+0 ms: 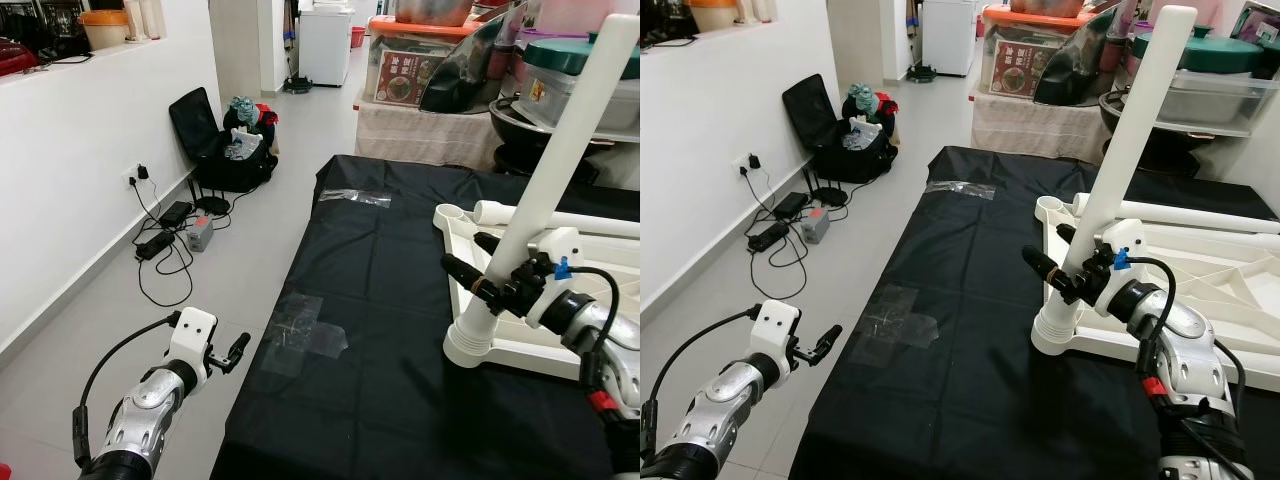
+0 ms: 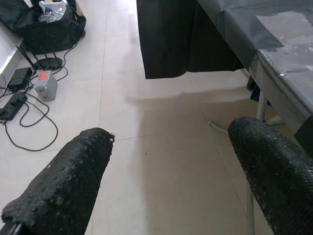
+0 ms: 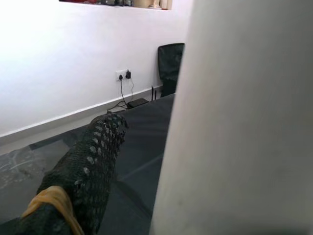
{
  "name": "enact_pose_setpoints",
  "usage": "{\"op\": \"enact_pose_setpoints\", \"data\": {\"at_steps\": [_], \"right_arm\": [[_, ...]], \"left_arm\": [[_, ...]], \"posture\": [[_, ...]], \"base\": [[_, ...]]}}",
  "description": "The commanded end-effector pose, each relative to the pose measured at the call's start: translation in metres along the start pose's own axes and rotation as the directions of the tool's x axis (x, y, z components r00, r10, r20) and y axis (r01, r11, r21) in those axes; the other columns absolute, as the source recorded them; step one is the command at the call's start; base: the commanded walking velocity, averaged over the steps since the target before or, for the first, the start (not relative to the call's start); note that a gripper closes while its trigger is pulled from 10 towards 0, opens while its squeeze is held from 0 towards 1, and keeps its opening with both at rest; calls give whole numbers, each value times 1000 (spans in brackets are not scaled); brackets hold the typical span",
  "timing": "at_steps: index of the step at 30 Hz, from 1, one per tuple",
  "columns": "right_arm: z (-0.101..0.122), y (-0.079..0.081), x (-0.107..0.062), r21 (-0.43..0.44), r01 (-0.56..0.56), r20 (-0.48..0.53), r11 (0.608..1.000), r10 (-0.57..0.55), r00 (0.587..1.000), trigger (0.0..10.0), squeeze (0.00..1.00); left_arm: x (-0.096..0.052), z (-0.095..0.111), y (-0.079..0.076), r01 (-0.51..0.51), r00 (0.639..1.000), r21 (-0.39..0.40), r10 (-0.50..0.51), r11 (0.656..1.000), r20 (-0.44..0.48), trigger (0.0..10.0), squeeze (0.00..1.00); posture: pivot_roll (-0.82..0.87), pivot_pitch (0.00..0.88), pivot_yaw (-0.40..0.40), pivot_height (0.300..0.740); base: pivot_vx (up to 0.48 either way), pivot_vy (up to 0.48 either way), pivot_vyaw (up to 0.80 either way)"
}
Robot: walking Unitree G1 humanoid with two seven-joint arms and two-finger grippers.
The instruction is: Building children table
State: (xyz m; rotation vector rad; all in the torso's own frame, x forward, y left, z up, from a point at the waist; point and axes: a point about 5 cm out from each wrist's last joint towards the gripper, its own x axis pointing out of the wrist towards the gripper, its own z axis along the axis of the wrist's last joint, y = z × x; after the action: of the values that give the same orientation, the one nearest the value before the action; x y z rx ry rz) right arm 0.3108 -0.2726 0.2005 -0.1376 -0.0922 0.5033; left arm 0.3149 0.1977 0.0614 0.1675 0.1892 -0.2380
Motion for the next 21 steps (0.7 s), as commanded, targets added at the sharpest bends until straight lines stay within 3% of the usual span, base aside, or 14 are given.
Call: {"op": "enact_pose_setpoints", "data": {"at_steps": [1, 2, 3, 8, 9, 10, 11, 12, 18, 19, 20, 21], "right_arm": [[5, -2, -3, 3, 7, 45, 1000, -7, 999, 0, 0], [6, -3, -4, 1, 18, 47, 1000, -18, 999, 0, 0], [7, -6, -4, -9, 43, 40, 999, -43, 998, 10000, 0], [8, -7, -5, -15, 56, 40, 998, -55, 998, 10000, 0], [8, -8, -6, -23, 77, 41, 997, -76, 996, 2627, 0], [8, -8, -6, -23, 77, 41, 997, -76, 996, 2627, 0], [9, -7, -8, -18, 65, 58, 998, -64, 996, 10000, 0], [10, -5, -8, -9, 56, 70, 998, -55, 996, 0, 0], [9, -1, -8, -6, 42, 60, 999, -41, 997, 0, 0], [8, 0, -8, -11, 43, 51, 999, -42, 998, 10000, 0], [8, 0, -8, -14, 44, 47, 999, -43, 998, 10000, 0], [9, 0, -9, -12, 41, 60, 999, -40, 997, 0, 0]], "left_arm": [[1, 1, 0, 10, 1000, 20, -10, 1000, 0, 10000, 0], [2, 2, 0, 11, 1000, 20, -11, 1000, 0, 10000, 0], [2, 2, 0, 12, 1000, 19, -12, 1000, 0, 10000, 0], [2, 2, 0, 13, 1000, 20, -13, 1000, 0, 10000, 0], [2, 2, 0, 13, 1000, 20, -13, 1000, 0, 10000, 0], [2, 2, 0, 13, 1000, 20, -13, 1000, 0, 10000, 0], [2, 2, 0, 14, 1000, 20, -14, 1000, -1, 10000, 0], [2, 2, 0, 14, 1000, 21, -14, 1000, -2, 10000, 0], [2, 1, 0, 15, 1000, 21, -15, 1000, -4, 10000, 0], [2, 1, 0, 16, 1000, 21, -16, 1000, -5, 10000, 0], [2, 1, 0, 16, 1000, 21, -16, 1000, -6, 10000, 0], [2, 1, 0, 17, 1000, 21, -17, 1000, -6, 10000, 0]], "posture": [[17, 0, -29, 740], [15, 0, -28, 740], [13, 0, -26, 740], [13, 0, -26, 740], [12, 0, -24, 740], [12, 0, -24, 740], [12, 0, -23, 740], [12, 0, -23, 740], [12, 0, -22, 740], [9, 0, -19, 740], [9, 0, -19, 740], [9, 0, -20, 740]], "base": [[0, 0, 0], [0, 0, 0], [0, 0, 0], [0, 0, 0], [0, 0, 0], [0, 0, 0], [0, 0, 0], [0, 0, 0], [0, 0, 0], [0, 0, 0], [0, 0, 0], [0, 0, 0]]}}
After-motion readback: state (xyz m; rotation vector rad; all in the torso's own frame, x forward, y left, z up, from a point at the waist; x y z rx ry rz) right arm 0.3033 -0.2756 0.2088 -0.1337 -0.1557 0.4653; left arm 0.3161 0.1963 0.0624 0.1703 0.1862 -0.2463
